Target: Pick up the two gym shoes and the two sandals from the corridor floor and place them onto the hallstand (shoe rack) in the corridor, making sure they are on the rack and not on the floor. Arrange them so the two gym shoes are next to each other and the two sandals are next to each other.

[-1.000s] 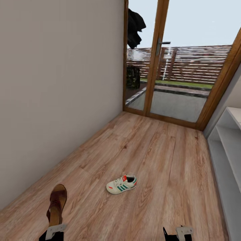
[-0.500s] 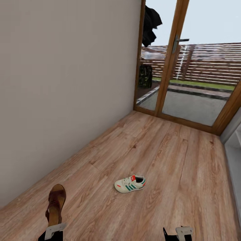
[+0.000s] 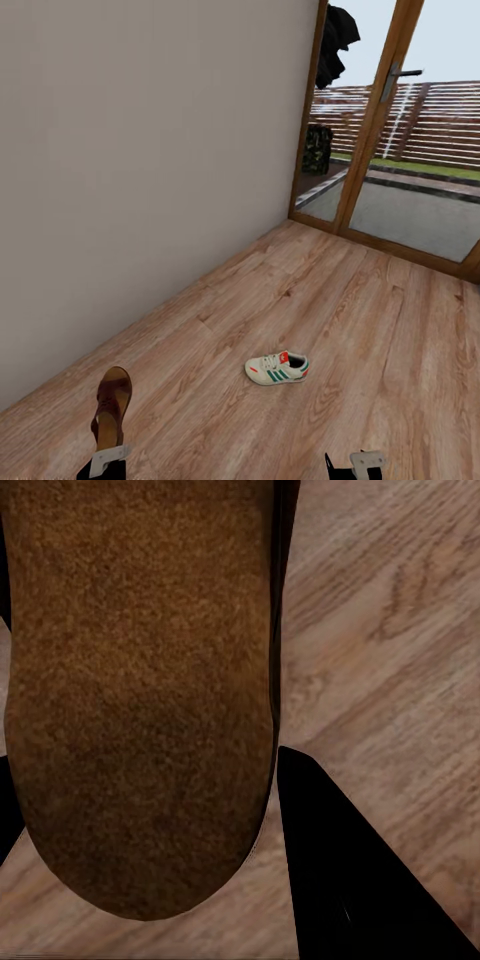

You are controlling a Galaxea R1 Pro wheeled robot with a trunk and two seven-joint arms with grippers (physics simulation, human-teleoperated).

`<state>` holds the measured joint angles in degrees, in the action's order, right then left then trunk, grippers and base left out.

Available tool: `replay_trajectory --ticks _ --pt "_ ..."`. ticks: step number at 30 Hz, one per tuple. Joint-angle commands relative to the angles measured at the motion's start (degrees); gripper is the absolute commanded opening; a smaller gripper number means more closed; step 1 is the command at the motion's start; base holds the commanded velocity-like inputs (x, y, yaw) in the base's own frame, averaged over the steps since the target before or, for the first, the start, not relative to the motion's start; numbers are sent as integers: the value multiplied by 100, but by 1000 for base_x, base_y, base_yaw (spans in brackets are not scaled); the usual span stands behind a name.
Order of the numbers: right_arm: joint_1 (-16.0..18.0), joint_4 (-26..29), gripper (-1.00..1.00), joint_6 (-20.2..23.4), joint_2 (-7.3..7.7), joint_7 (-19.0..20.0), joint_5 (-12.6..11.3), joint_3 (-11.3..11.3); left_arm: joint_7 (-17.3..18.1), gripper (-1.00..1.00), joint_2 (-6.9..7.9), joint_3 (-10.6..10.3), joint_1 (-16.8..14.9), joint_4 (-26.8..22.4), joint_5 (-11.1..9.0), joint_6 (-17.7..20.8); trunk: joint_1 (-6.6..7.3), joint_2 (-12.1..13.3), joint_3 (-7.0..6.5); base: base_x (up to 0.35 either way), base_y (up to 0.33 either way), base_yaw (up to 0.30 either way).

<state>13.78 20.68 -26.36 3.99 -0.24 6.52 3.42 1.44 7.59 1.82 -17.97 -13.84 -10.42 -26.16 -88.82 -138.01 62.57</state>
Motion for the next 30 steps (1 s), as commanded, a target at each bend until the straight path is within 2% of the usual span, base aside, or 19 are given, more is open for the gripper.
replay_trajectory --ticks 1,9,23,30 --pt "2 -1 100 -18 -3 -2 59 36 14 -100 -2 20 -4 5 11 -12 0 -2 9 114 -39 233" --pt "2 18 100 -17 -3 -2 59 36 14 -100 -2 20 -4 5 30 -12 0 -2 40 166 -168 168" --pt "0 40 100 -18 -3 2 59 35 14 -100 -3 20 -4 5 32 -13 0 -2 42 144 -233 5" --pt "1 41 100 -18 -3 2 59 36 14 -100 -2 20 -4 5 31 -12 0 -2 42 56 -88 0"
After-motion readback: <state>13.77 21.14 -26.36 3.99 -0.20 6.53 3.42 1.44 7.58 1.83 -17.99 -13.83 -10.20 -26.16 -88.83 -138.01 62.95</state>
